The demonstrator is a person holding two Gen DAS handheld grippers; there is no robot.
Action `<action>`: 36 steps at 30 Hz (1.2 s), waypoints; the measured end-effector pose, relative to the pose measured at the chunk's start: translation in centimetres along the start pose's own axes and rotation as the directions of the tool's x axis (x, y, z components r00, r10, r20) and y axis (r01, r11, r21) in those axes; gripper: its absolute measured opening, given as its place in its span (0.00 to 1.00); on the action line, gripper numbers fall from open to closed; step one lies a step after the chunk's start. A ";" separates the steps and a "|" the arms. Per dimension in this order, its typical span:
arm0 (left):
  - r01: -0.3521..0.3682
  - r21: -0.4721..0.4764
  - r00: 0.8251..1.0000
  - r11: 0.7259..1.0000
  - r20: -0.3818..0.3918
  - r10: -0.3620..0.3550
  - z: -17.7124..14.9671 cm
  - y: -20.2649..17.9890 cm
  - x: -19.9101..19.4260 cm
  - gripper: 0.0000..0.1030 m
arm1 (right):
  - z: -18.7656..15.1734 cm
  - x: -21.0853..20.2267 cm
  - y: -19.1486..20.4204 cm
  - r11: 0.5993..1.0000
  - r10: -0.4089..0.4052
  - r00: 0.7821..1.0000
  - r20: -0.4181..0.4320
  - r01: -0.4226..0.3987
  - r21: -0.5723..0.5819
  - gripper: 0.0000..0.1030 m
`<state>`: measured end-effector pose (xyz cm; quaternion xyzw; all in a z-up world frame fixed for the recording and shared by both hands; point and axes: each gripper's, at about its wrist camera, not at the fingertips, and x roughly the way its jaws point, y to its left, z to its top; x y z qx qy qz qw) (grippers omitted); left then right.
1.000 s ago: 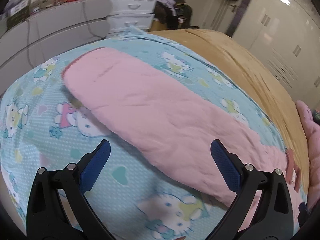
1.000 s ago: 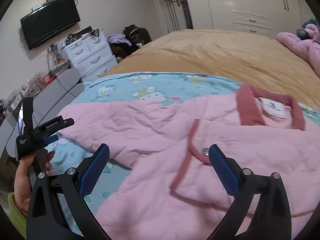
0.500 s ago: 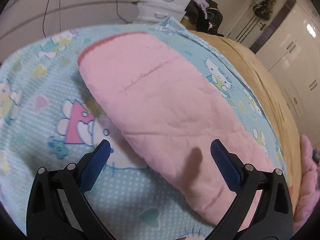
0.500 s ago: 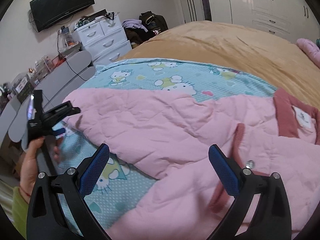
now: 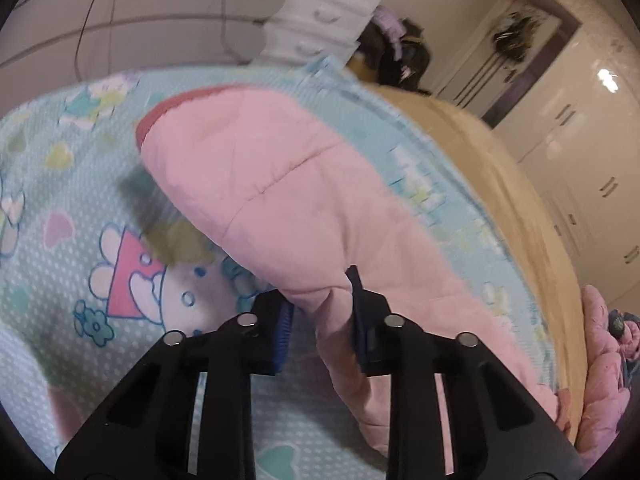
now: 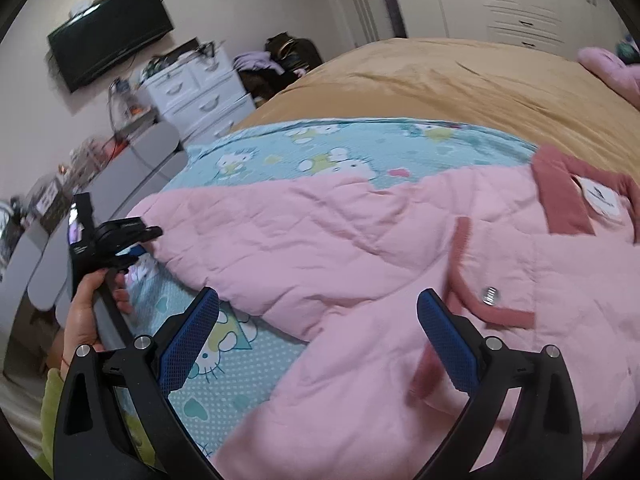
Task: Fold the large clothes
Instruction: 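Lift the sleeve with the left gripper and lay it across the jacket front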
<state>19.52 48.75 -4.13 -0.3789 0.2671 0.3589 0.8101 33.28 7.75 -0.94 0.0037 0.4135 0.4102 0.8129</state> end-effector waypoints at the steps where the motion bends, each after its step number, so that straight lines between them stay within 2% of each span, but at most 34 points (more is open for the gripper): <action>1: 0.008 0.017 1.000 1.000 0.017 -0.008 0.1 -0.5 -0.7 0.13 | -0.1 -0.5 -0.3 1.000 0.001 1.000 0.006 -0.001 0.007 0.96; 4: 0.022 0.046 0.998 0.999 0.058 -0.024 0.3 -1.6 -2.9 0.12 | -0.4 -2.0 -1.0 1.000 -0.007 0.999 0.033 0.006 0.017 0.96; 6: 0.005 0.070 0.996 0.998 0.084 -0.011 0.1 -2.3 -4.1 0.12 | -0.6 -2.9 -1.7 0.999 -0.004 0.999 0.046 0.003 0.032 0.96; 9: 0.025 0.106 0.990 0.994 0.135 -0.039 -0.2 -4.1 -6.6 0.12 | -1.5 -4.9 -3.3 0.996 -0.002 0.997 0.075 -0.005 0.085 0.96; 15: 0.110 0.190 0.966 0.976 0.210 -0.149 -1.2 -8.4 -11.3 0.11 | -3.7 -8.6 -6.6 0.987 -0.063 0.993 0.104 0.047 0.151 0.96; 18: 0.165 0.245 0.952 0.955 0.212 -0.219 -2.1 -10.8 -13.2 0.11 | -4.4 -10.4 -8.3 0.981 -0.079 0.989 0.123 0.056 0.186 0.96; 20: 0.195 0.305 0.943 0.932 0.205 -0.264 -3.3 -13.0 -14.9 0.11 | -4.7 -11.5 -9.3 0.977 -0.099 0.986 0.137 0.070 0.203 0.96; 27: 0.322 0.458 0.888 0.829 0.158 -0.432 -7.8 -18.9 -19.3 0.11 | -5.6 -15.3 -12.5 0.960 -0.157 0.968 0.195 0.104 0.258 0.96; 36: 0.460 0.604 0.816 0.651 0.003 -0.579 -14.5 -24.2 -21.7 0.11 | -7.4 -19.9 -16.8 0.923 -0.263 0.939 0.220 0.179 0.340 0.96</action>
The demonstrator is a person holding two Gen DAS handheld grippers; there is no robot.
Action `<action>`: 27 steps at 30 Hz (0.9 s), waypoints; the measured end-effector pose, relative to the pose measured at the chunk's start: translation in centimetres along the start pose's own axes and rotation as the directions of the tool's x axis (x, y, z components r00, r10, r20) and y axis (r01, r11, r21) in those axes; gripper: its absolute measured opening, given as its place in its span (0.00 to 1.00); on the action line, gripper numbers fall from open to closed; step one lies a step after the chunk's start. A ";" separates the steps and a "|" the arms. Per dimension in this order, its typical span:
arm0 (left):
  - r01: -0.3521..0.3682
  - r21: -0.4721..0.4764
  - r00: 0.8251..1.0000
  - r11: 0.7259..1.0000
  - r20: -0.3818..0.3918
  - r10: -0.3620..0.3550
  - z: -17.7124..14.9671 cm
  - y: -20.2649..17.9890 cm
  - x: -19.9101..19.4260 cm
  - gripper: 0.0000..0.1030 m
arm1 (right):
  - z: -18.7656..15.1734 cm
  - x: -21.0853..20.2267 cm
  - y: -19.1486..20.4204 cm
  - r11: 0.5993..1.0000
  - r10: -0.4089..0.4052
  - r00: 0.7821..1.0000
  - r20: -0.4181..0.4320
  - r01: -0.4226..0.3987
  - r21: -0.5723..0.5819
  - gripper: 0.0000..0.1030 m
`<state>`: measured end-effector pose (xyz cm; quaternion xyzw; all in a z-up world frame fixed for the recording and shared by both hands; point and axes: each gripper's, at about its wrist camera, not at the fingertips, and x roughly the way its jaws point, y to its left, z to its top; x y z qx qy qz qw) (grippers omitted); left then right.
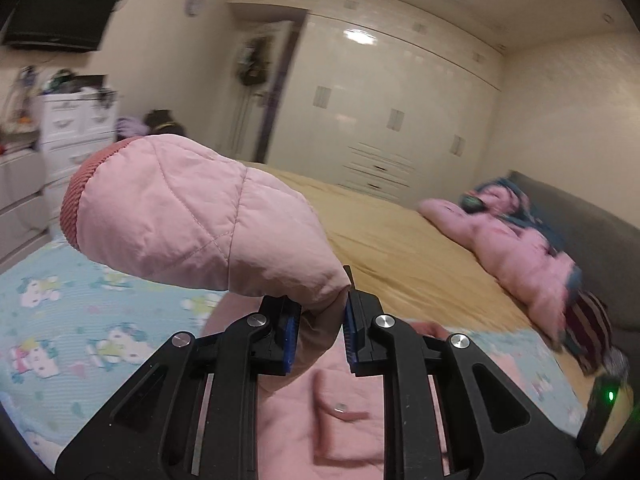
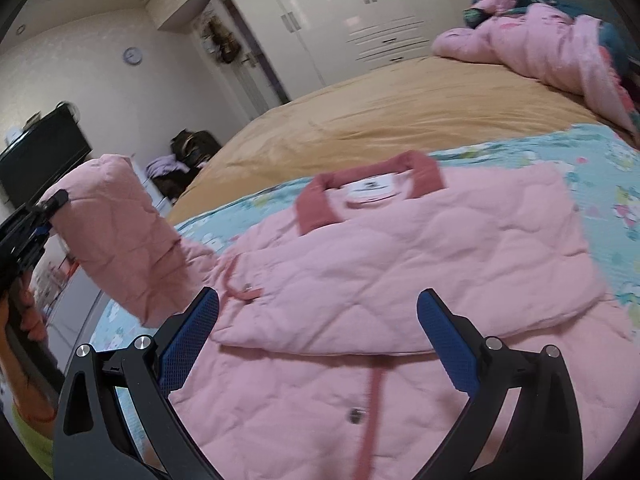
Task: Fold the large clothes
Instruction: 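Lift the sleeve with the left gripper and lay it across the jacket front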
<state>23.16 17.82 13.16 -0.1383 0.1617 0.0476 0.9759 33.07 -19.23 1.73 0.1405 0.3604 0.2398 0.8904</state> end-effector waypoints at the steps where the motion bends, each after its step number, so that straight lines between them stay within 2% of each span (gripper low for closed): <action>1: 0.019 0.007 1.000 1.000 -0.009 -0.019 -0.3 -0.4 0.3 0.11 | 0.1 -0.5 -0.6 1.000 -0.016 1.000 0.009 0.016 0.006 0.96; 4: 0.082 0.049 0.996 0.995 -0.042 -0.080 -1.2 -2.4 1.3 0.11 | 0.2 -1.4 -2.0 0.999 -0.044 0.999 0.026 0.044 0.020 0.96; 8: 0.135 0.114 0.988 0.984 -0.092 -0.125 -3.3 -5.2 2.5 0.11 | 0.3 -2.5 -4.2 0.995 -0.092 0.995 0.043 0.091 0.039 0.96; 18: 0.221 0.232 0.962 0.947 -0.210 -0.173 -8.2 -10.3 4.9 0.10 | -0.2 -4.5 -8.0 0.982 -0.180 0.982 0.059 0.175 0.074 0.96; 22: 0.271 0.323 0.944 0.907 -0.276 -0.184 -10.8 -12.2 5.9 0.11 | -0.7 -5.1 -9.3 0.977 -0.202 0.978 0.055 0.197 0.088 0.96; 27: 0.305 0.400 0.921 0.864 -0.355 -0.160 -14.9 -14.3 7.0 0.11 | -1.8 -5.5 -11.4 0.967 -0.228 0.973 0.033 0.222 0.127 0.96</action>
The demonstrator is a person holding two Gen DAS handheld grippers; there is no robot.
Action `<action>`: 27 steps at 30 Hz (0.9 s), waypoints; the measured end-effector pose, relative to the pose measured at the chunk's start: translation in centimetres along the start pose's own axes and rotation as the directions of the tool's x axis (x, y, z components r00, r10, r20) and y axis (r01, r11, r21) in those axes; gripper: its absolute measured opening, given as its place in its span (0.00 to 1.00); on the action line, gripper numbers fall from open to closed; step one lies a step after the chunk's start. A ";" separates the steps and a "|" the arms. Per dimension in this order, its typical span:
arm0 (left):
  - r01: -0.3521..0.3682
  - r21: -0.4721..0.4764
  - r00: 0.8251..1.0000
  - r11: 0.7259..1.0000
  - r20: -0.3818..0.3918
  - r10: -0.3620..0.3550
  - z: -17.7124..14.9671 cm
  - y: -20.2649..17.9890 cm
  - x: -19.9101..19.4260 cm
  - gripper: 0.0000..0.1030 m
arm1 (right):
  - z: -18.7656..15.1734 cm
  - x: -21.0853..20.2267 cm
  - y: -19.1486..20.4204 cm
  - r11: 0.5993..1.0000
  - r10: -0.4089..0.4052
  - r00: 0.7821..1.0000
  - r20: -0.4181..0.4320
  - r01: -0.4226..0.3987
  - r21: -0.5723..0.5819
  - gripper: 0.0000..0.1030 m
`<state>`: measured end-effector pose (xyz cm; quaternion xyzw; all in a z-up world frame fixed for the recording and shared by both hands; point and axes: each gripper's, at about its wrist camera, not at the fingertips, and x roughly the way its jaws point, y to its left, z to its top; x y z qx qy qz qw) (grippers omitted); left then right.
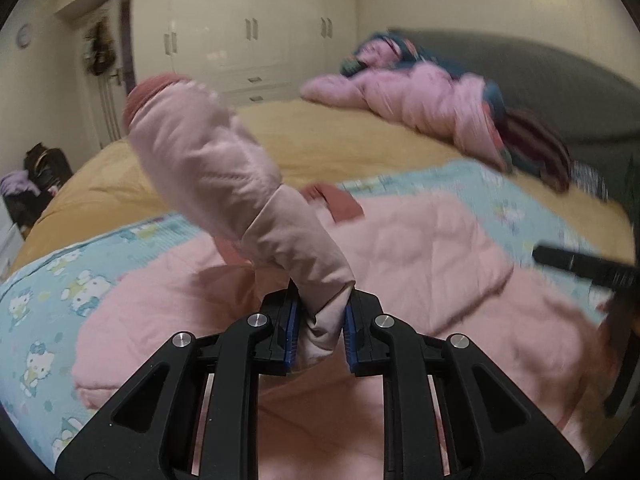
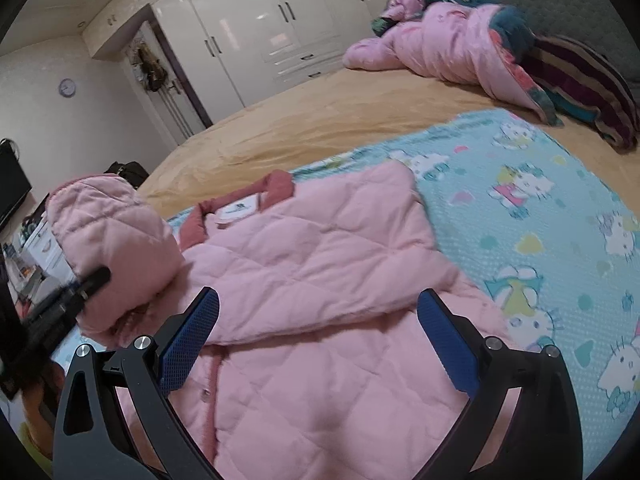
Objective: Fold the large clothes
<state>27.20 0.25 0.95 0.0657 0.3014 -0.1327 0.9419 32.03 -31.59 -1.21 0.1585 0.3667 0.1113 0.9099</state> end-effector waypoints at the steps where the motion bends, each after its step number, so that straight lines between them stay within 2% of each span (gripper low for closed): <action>1: -0.007 0.025 1.000 1.000 -0.017 0.007 -0.7 -0.8 0.6 0.11 | -0.2 0.0 -0.4 1.000 -0.005 1.000 -0.003 0.005 0.009 0.96; 3: -0.020 0.075 0.999 0.997 -0.041 0.023 -2.0 -2.0 1.5 0.11 | -0.3 0.0 -0.9 1.000 -0.003 1.000 -0.006 0.004 0.020 0.96; 8: -0.043 0.130 0.996 0.991 -0.073 0.053 -3.7 -3.6 2.4 0.12 | -0.5 -0.1 -1.7 0.999 0.002 1.000 -0.010 -0.002 0.034 0.96; 12: -0.075 0.220 0.992 0.973 -0.086 0.096 -4.9 -5.1 3.0 0.15 | -0.6 0.2 -2.3 0.997 0.034 0.999 -0.030 -0.032 0.070 0.96; 14: -0.080 0.245 0.991 0.966 -0.082 0.103 -5.0 -5.4 2.9 0.22 | -0.6 0.4 -2.5 0.994 0.057 0.998 -0.038 -0.053 0.093 0.96; 16: -0.040 0.235 0.994 0.971 -0.087 0.062 -5.0 -5.4 2.6 0.45 | -0.7 0.5 -2.7 0.991 0.074 0.996 -0.044 -0.069 0.112 0.96; 20: -0.022 0.236 0.994 0.972 -0.101 0.047 -5.2 -5.7 2.1 0.58 | -0.6 0.3 -2.9 0.986 0.099 0.994 -0.044 -0.092 0.141 0.96; 23: -0.004 0.279 0.996 0.960 -0.086 0.030 -5.4 -6.7 1.4 0.71 | -0.4 0.0 -3.0 0.984 0.102 0.994 -0.032 -0.096 0.149 0.96; 25: 0.033 0.273 0.997 0.961 -0.076 -0.013 -5.1 -7.2 0.4 0.82 | -0.3 -0.2 -2.9 0.983 0.112 0.993 -0.025 -0.108 0.147 0.96; 27: 0.075 0.245 0.996 0.967 -0.063 -0.061 -4.2 -6.9 -0.7 0.86 | 0.1 -0.1 -2.5 0.979 0.143 0.989 -0.028 -0.137 0.148 0.96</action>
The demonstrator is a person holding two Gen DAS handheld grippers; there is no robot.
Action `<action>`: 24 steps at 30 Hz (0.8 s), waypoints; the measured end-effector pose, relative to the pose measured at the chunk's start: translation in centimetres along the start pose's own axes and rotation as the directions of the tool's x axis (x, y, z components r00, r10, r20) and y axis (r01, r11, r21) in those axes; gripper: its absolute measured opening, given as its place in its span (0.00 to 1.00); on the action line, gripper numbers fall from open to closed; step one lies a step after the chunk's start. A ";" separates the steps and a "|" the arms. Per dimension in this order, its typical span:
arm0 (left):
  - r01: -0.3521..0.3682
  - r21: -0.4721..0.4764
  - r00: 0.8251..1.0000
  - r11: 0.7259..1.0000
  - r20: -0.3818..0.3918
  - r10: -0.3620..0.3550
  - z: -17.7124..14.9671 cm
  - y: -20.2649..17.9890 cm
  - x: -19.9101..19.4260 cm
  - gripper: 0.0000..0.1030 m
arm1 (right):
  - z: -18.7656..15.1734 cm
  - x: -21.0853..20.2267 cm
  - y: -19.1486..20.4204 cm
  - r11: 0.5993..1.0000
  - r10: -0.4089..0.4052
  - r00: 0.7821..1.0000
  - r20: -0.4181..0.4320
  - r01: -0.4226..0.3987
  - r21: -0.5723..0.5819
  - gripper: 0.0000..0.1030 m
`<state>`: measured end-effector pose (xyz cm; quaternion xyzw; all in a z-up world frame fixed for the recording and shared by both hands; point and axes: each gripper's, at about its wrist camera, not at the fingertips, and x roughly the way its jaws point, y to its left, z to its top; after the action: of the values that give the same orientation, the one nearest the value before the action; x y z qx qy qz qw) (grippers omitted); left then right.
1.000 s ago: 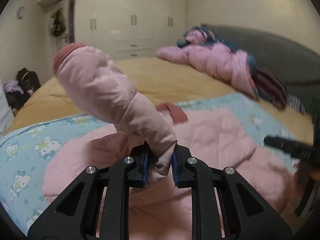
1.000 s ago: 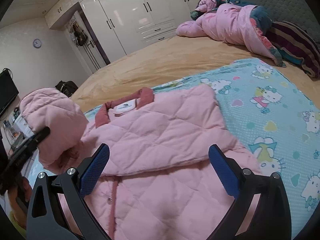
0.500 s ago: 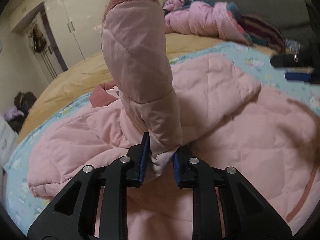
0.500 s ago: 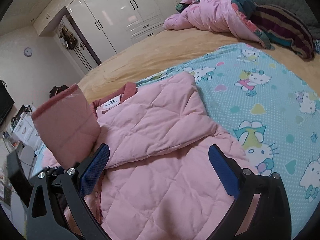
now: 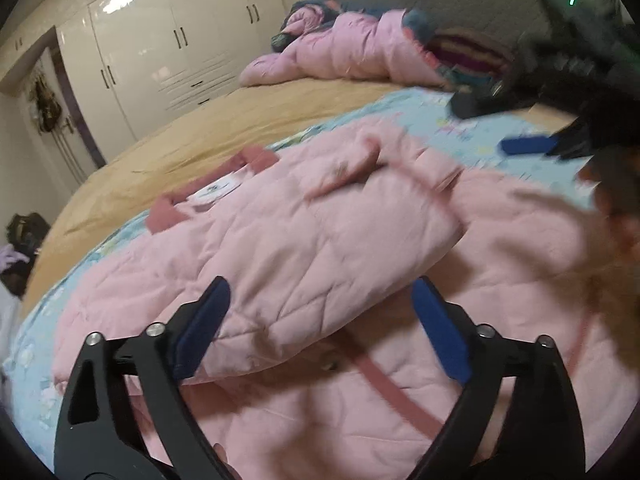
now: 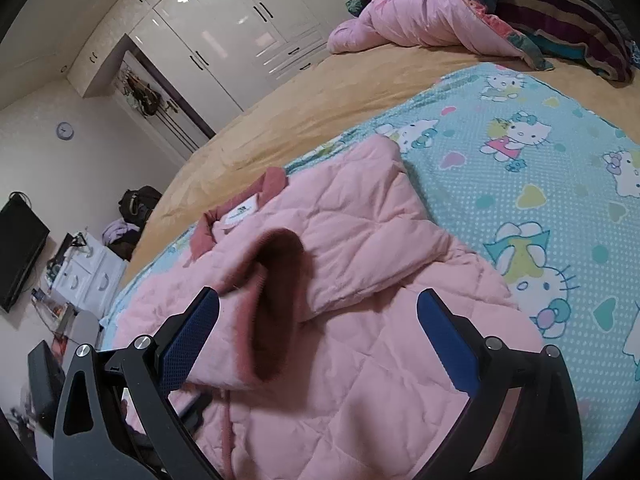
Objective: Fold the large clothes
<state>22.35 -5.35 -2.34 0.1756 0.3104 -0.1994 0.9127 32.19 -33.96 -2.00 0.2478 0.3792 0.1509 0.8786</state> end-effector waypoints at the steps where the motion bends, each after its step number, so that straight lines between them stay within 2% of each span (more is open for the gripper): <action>1: 0.014 -0.014 1.000 1.000 0.014 -0.014 0.2 0.2 -0.4 0.88 | 0.3 0.2 0.3 1.000 0.021 1.000 -0.007 -0.021 0.004 0.96; 3: 0.050 -0.066 0.998 0.997 0.047 -0.047 0.8 2.0 -1.7 0.91 | 0.7 0.7 0.6 0.997 0.071 0.997 -0.027 -0.070 0.024 0.96; 5: 0.043 -0.125 0.997 0.991 0.062 -0.036 1.0 4.0 -2.3 0.91 | 1.3 2.0 0.8 0.987 0.142 0.988 -0.067 -0.136 0.086 0.96; 7: -0.013 -0.220 0.998 0.975 0.052 0.025 0.8 7.7 -2.6 0.91 | 1.7 3.4 1.2 0.970 0.211 0.972 -0.101 -0.196 0.140 0.96; 9: -0.064 -0.314 0.997 0.947 0.030 0.077 0.2 11.4 -2.8 0.91 | 1.9 4.6 1.7 0.961 0.245 0.962 -0.121 -0.223 0.166 0.96; 12: -0.135 -0.479 0.989 0.868 -0.005 0.151 -1.5 17.6 -3.5 0.91 | 2.4 6.3 2.9 0.960 0.250 0.957 -0.148 -0.225 0.166 0.96; 13: -0.159 -0.531 0.984 0.833 -0.012 0.179 -2.3 19.6 -3.9 0.91 | 2.5 7.0 3.3 0.962 0.247 0.956 -0.158 -0.222 0.161 0.96; 15: -0.210 -0.601 0.971 0.771 -0.037 0.236 -3.8 22.9 -4.8 0.91 | 2.7 8.0 3.4 0.963 0.236 0.957 -0.170 -0.207 0.171 0.96; 16: -0.218 -0.622 0.968 0.752 -0.041 0.247 -4.3 23.8 -5.2 0.91 | 2.7 8.6 3.3 0.963 0.229 0.957 -0.176 -0.196 0.185 0.95; 18: -0.223 -0.683 0.963 0.695 -0.044 0.266 -5.6 26.1 -6.2 0.91 | 2.6 9.4 3.1 0.960 0.230 0.955 -0.188 -0.191 0.207 0.90; 19: -0.221 -0.706 0.961 0.673 -0.040 0.273 -6.0 26.9 -6.6 0.91 | 2.6 9.9 2.9 0.958 0.233 0.952 -0.197 -0.191 0.212 0.85; 21: -0.222 -0.739 0.957 0.636 -0.040 0.287 -6.7 28.3 -7.2 0.91 | 2.3 10.6 2.9 0.963 0.229 0.947 -0.224 -0.186 0.196 0.82; 24: -0.230 -0.758 0.952 0.610 -0.045 0.302 -7.1 29.2 -7.5 0.91 | 1.9 11.3 3.6 0.972 0.223 0.943 -0.248 -0.196 0.128 0.59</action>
<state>27.18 24.86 2.88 -0.1848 0.2954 0.0780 0.9341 40.83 -26.45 -5.53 0.3092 0.4701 0.2555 0.7862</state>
